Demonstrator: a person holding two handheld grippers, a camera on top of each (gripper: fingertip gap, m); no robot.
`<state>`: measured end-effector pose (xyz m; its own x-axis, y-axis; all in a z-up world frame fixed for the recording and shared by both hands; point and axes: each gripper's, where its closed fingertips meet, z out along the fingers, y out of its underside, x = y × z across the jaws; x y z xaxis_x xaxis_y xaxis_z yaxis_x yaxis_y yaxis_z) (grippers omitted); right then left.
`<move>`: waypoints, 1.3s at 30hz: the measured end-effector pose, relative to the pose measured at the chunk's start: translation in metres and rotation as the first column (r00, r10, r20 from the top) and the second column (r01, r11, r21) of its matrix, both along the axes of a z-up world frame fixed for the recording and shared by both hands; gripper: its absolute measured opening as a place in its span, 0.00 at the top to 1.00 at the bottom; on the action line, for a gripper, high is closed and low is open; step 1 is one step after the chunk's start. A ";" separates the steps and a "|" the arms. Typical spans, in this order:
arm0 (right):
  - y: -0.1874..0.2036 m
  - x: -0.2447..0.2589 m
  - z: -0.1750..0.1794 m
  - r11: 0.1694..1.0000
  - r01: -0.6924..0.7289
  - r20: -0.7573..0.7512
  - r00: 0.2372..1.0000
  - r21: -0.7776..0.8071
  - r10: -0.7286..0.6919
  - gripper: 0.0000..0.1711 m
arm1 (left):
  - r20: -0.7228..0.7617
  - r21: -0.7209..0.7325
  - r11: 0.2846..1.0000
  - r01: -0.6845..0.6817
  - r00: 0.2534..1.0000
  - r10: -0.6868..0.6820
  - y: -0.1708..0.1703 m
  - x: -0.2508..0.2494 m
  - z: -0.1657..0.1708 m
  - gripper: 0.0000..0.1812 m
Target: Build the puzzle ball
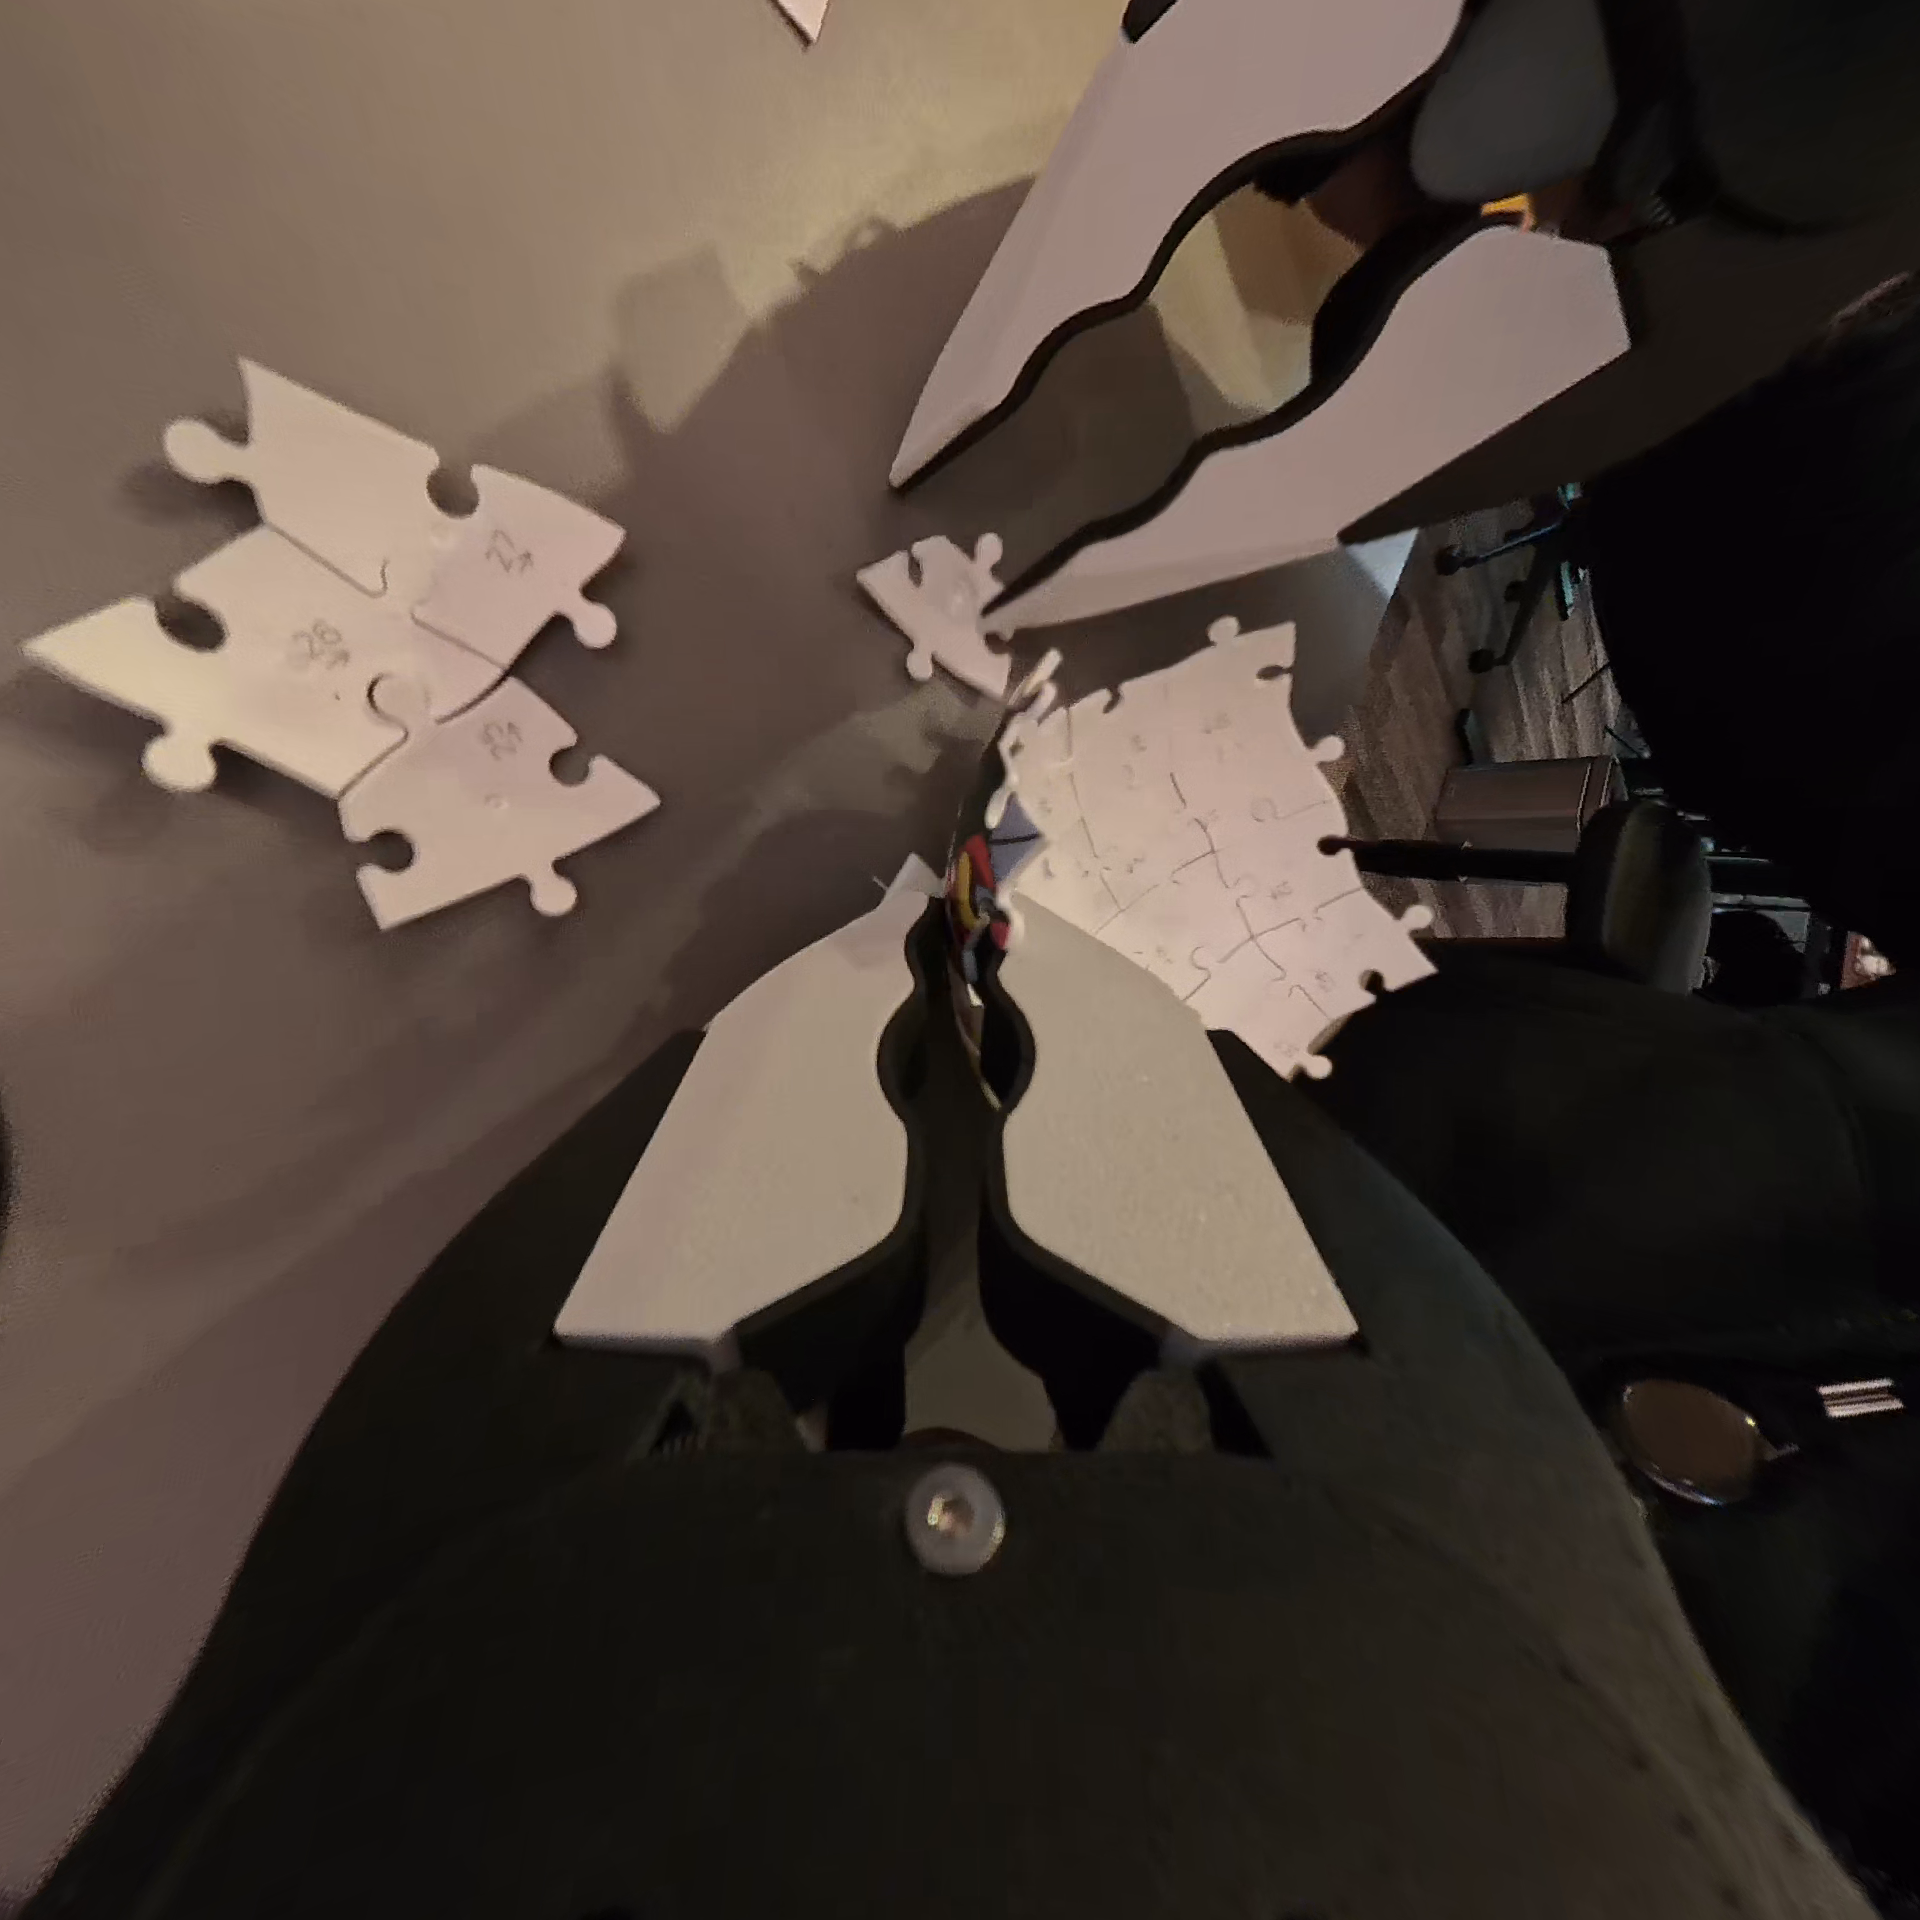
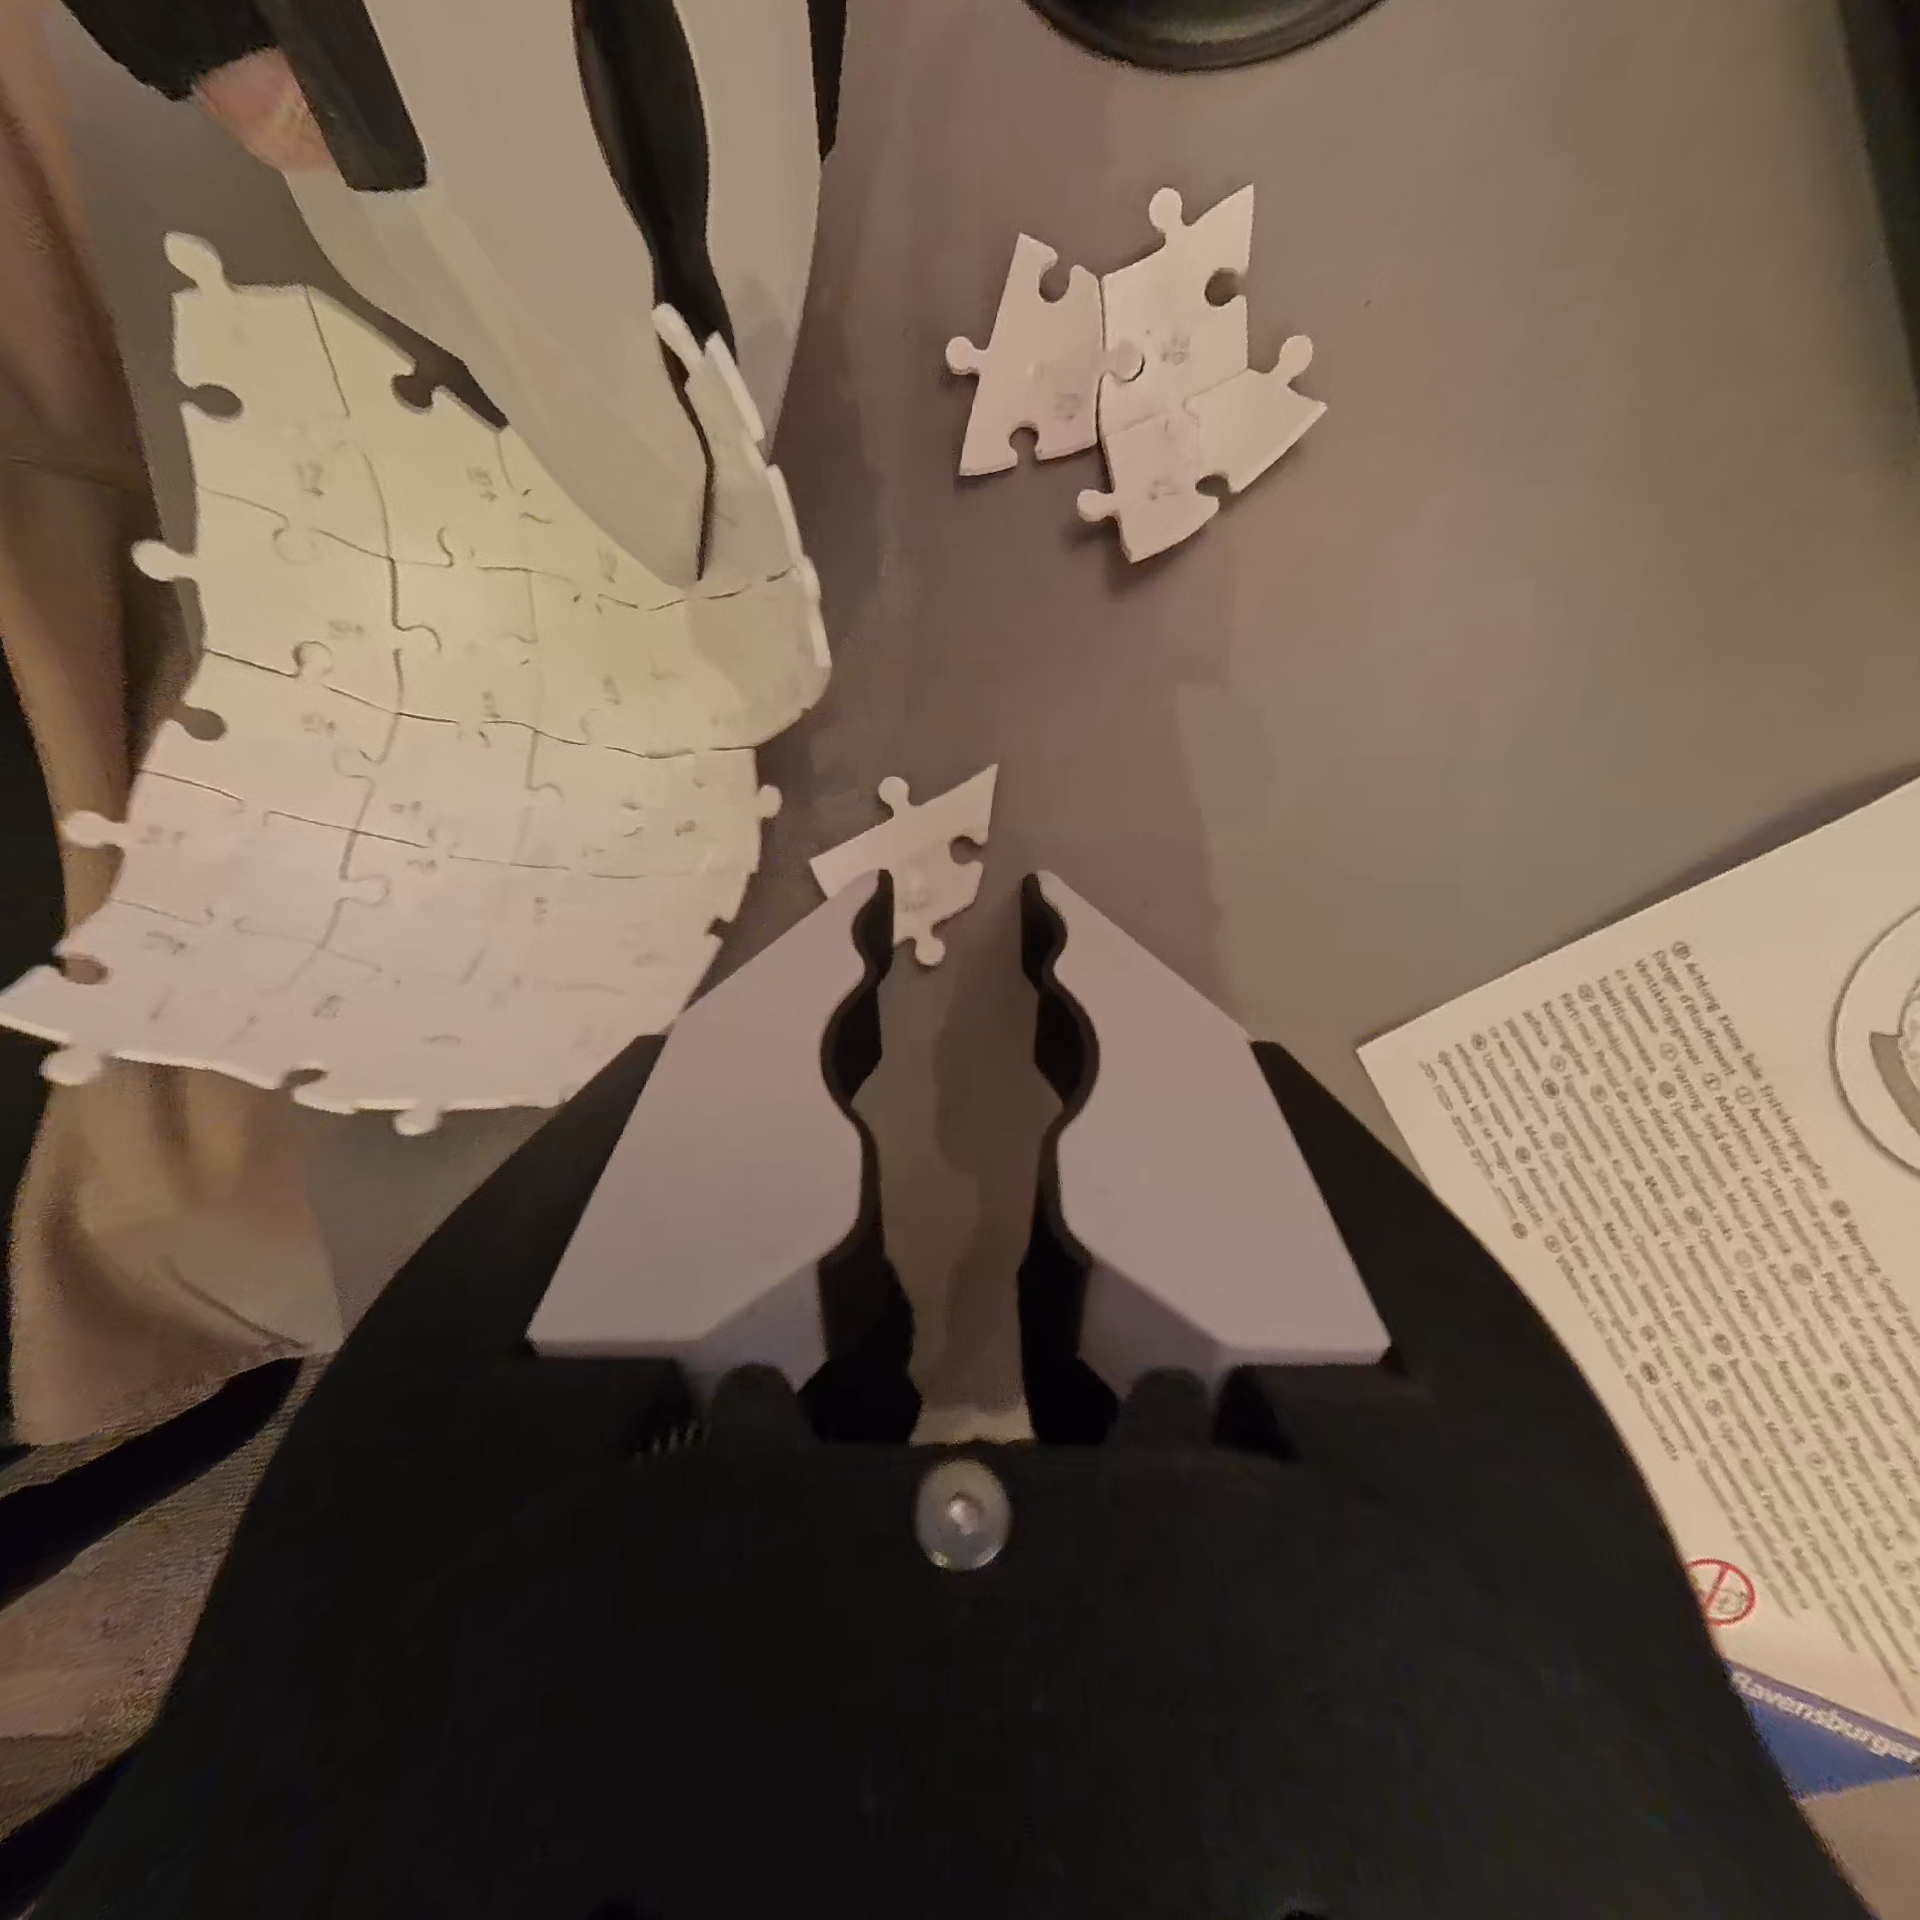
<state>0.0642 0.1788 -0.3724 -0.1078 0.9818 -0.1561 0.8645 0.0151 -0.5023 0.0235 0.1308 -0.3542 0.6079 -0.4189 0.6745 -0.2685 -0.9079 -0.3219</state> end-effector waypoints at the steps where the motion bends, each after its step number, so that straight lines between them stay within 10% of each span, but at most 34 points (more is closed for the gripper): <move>1: 0.001 -0.001 -0.001 1.000 -0.007 -0.002 1.000 0.014 0.007 0.91 | 0.000 -0.005 1.000 0.003 1.000 -0.003 -0.002 -0.002 -0.001 0.98; 11: 0.000 0.001 0.006 0.995 -0.055 -0.015 0.998 0.088 0.056 1.00 | 0.002 -0.008 0.999 0.035 0.999 -0.035 0.000 -0.008 0.000 0.94; 16: -0.009 0.003 0.007 0.999 -0.019 -0.005 1.000 0.032 0.019 0.80 | 0.005 -0.024 0.997 0.068 0.998 -0.068 -0.004 -0.011 0.001 0.94; 26: -0.008 -0.009 -0.001 0.978 -0.169 0.034 0.986 0.119 0.166 0.90 | 0.002 -0.025 0.996 0.083 0.997 -0.083 -0.012 -0.019 0.001 0.95; 36: -0.006 -0.023 0.000 0.997 -0.048 0.041 0.998 0.062 0.046 0.75 | 0.004 -0.037 0.996 0.079 0.997 -0.079 -0.014 -0.031 -0.001 0.97; 39: -0.004 -0.023 -0.002 0.991 -0.083 0.021 0.997 0.107 0.081 0.87 | 0.007 -0.036 0.997 0.074 0.997 -0.074 -0.013 -0.033 0.000 0.97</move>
<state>0.0411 0.1749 -0.3741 -0.1868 0.9810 -0.0522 0.8662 0.1394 -0.4799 -0.0097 0.1177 -0.3543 0.5723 -0.4376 0.6935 -0.3333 -0.8968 -0.2908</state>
